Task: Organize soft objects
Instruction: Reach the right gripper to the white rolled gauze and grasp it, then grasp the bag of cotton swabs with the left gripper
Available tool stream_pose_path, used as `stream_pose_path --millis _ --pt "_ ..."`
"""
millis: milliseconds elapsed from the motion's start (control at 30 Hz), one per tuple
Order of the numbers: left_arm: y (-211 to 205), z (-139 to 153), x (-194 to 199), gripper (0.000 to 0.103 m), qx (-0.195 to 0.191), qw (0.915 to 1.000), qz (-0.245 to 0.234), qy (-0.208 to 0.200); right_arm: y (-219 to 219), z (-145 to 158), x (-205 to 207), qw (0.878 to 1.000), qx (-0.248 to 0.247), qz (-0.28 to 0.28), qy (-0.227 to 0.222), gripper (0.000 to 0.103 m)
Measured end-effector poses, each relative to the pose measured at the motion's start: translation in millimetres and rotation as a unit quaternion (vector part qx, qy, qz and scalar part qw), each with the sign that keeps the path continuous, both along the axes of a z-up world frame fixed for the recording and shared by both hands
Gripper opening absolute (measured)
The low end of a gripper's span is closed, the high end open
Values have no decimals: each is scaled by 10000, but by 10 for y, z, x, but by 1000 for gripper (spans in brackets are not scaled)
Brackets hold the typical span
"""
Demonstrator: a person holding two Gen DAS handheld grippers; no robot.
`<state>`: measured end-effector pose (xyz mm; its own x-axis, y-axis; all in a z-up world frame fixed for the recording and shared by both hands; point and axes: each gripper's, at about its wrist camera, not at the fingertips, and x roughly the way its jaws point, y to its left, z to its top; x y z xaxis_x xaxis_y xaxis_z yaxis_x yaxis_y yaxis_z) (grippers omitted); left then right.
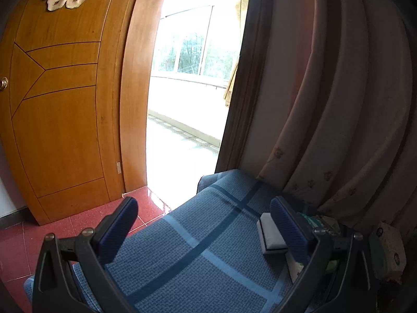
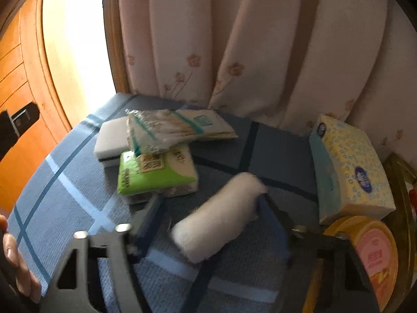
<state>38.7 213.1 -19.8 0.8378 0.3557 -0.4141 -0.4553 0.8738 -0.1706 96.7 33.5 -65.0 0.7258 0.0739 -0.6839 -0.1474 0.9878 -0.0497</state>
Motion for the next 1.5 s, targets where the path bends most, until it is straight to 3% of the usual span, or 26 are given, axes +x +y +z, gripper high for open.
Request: stream_pose_path --millis 33,200,467,567,667,767,833,933,1067,1167,1267,1367,1500 --pt "1 -3 1 102 1 10000 4 -4 -18 8 -2 10000 -77 -33 -53 45" --pt "-11 9 -16 102 18 10000 -54 -65 -135 48 -50 9996 206 88 -145 31" --pt "-80 25 24 102 162 9995 -261 -77 -443 322 -569 9798 1269 815 -1314 30" --pt "-165 37 38 102 329 9985 -435 -75 -491 382 -678 9771 1177 738 -1611 30" --pt "-334 42 91 102 617 9939 -915 -26 -555 454 -816 9742 866 517 -2018 30" --pt "-571 49 191 102 1024 9803 -1688 20 -592 471 -847 9717 656 382 -2239 30" --pt "-726 65 276 102 1335 9672 -2162 63 -638 483 -867 9707 605 316 -2304 30" --pt "-932 33 526 102 1639 9448 -2794 485 -693 499 -862 9701 631 225 -2334 30" --pt "-1057 -26 910 102 1558 9240 -3320 1078 -793 516 -860 9703 796 122 -2283 30" --pt "-1129 -16 1162 102 1644 9153 -3435 1314 -823 514 -824 9708 866 77 -2235 30" --pt "-1223 -147 1442 101 1620 8966 -3678 1860 -827 499 -770 9710 892 39 -2220 30" --pt "-1261 -299 1589 99 1685 8903 -3572 2267 -848 498 -745 9715 956 -3 -2168 30" --pt "-1201 -327 1667 89 1357 8976 -3501 2309 -855 477 -690 9727 995 -26 -2096 30"
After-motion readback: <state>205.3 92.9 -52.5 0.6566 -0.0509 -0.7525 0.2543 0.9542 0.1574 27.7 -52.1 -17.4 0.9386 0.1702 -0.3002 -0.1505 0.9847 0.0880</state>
